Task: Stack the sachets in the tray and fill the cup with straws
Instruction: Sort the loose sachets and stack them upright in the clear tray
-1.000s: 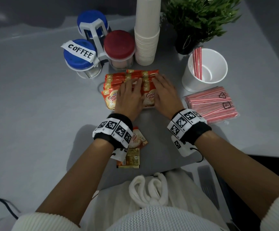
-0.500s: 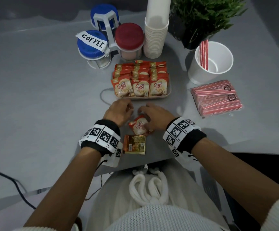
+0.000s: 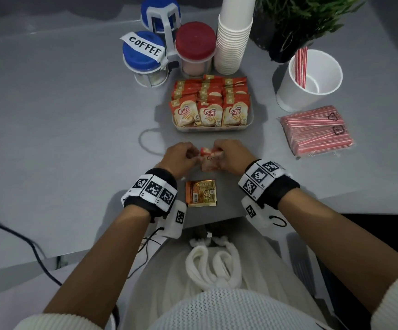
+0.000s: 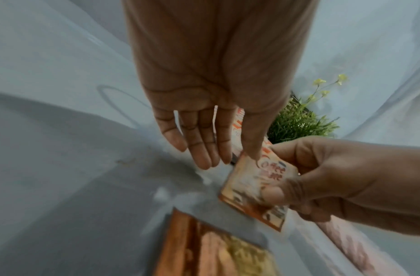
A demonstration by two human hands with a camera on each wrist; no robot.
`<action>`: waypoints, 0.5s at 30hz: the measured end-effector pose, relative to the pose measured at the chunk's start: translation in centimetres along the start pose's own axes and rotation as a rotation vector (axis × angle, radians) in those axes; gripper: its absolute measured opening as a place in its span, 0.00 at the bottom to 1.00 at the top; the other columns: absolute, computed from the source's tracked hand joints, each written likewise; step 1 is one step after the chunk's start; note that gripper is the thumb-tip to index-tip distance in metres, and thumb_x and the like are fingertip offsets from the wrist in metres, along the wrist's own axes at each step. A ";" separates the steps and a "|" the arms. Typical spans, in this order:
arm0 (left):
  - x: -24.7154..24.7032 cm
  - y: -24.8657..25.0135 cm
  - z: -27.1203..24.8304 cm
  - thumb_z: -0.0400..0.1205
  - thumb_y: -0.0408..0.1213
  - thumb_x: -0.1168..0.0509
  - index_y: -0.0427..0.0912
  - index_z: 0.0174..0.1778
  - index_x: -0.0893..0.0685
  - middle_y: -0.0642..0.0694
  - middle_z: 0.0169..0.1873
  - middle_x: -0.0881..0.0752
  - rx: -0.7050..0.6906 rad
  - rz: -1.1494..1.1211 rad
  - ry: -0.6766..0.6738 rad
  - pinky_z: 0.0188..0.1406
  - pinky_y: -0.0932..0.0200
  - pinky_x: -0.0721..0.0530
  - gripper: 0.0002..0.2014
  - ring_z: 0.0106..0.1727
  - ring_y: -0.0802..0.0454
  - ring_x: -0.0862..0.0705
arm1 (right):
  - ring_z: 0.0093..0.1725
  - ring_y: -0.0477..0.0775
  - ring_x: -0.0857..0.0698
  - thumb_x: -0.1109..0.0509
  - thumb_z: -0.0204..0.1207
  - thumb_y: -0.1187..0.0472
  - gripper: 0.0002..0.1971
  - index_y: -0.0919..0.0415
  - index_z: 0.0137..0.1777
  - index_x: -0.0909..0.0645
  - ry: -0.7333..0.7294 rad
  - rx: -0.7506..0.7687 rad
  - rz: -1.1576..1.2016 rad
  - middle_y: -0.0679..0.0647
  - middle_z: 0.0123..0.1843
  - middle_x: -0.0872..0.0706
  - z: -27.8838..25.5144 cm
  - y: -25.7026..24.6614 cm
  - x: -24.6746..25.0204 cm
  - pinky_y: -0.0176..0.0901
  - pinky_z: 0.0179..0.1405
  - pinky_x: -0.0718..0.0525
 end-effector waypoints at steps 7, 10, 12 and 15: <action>2.2 0.5 -0.3 0.80 0.37 0.34 0.30 0.55 0.17 0.35 0.51 0.13 -0.044 -0.299 0.171 0.38 0.66 0.24 0.13 0.48 0.50 0.19 | 0.57 0.58 0.18 0.27 0.69 0.71 0.22 0.68 0.62 0.27 0.152 0.051 0.359 0.60 0.58 0.17 -0.4 -1.3 2.5 0.45 0.53 0.19; 3.2 -0.4 -0.6 0.81 0.32 0.36 0.28 0.56 0.19 0.33 0.54 0.14 -0.015 -0.416 0.250 0.40 0.68 0.22 0.12 0.50 0.47 0.17 | 0.37 0.50 0.19 0.28 0.69 0.73 0.18 0.64 0.56 0.28 0.156 0.004 0.483 0.50 0.37 0.20 -0.5 -0.8 1.6 0.44 0.41 0.18; 3.7 -1.5 -0.8 0.82 0.31 0.37 0.29 0.58 0.20 0.34 0.56 0.14 0.033 -0.443 0.310 0.45 0.63 0.19 0.12 0.50 0.50 0.18 | 0.35 0.46 0.22 0.26 0.68 0.70 0.18 0.64 0.56 0.27 0.115 -0.025 0.417 0.49 0.34 0.22 -0.9 -0.6 0.5 0.36 0.37 0.24; 3.8 -3.2 -0.9 0.82 0.32 0.38 0.34 0.59 0.20 0.36 0.56 0.14 0.090 -0.444 0.335 0.58 0.52 0.17 0.11 0.54 0.45 0.15 | 0.49 0.52 0.22 0.22 0.66 0.63 0.24 0.65 0.61 0.26 -0.094 -0.013 0.162 0.55 0.49 0.21 -1.8 -1.1 -2.6 0.41 0.47 0.23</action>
Point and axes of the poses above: each hand's wrist, its own z-axis towards the middle knuckle, its own x-axis out of the back of the hand, y = z × x, the point moved 9 cm from there along z, towards the middle knuckle
